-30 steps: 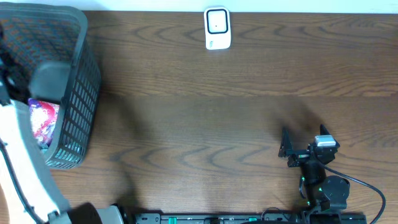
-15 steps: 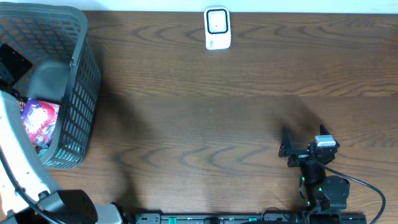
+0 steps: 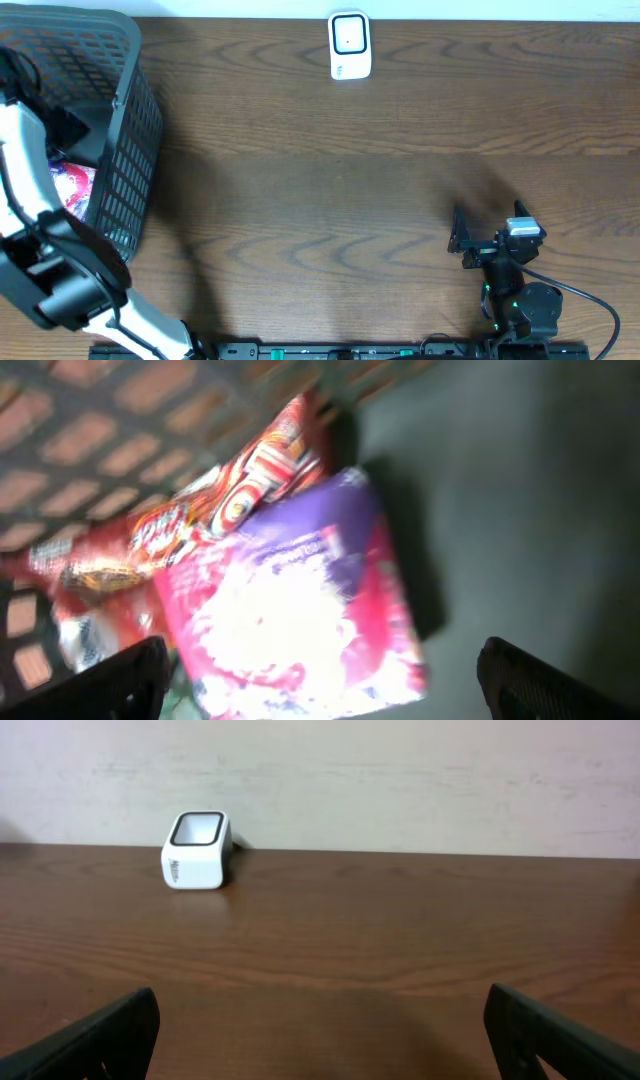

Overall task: Scan the item barcode
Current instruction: 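Reach the left gripper into the basket and grasp the purple snack bag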

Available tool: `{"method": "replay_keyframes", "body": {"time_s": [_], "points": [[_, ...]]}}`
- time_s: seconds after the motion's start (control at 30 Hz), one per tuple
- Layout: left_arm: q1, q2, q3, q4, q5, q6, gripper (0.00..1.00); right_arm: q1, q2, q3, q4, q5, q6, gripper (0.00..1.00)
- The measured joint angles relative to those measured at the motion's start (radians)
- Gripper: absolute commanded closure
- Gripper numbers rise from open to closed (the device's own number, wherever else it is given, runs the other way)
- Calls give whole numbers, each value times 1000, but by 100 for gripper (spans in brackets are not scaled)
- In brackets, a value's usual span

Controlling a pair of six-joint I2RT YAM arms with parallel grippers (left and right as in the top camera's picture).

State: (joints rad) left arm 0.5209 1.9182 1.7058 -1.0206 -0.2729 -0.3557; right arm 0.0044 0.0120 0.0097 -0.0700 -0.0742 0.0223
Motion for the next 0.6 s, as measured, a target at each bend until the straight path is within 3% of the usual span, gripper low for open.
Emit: {"method": "replay_keyframes", "body": {"time_s": [0.17, 0.47, 0.53, 0.6], "points": [[1, 56, 0, 10, -48, -60, 2, 0, 0, 0, 0, 0, 0, 1], [0, 179, 0, 56, 12, -63, 0, 0, 0, 0, 0, 0, 0, 1], [0, 194, 0, 48, 15, -62, 12, 0, 0, 0, 0, 0, 0, 1], [0, 199, 0, 39, 17, -69, 35, 0, 0, 0, 0, 0, 0, 1]]}}
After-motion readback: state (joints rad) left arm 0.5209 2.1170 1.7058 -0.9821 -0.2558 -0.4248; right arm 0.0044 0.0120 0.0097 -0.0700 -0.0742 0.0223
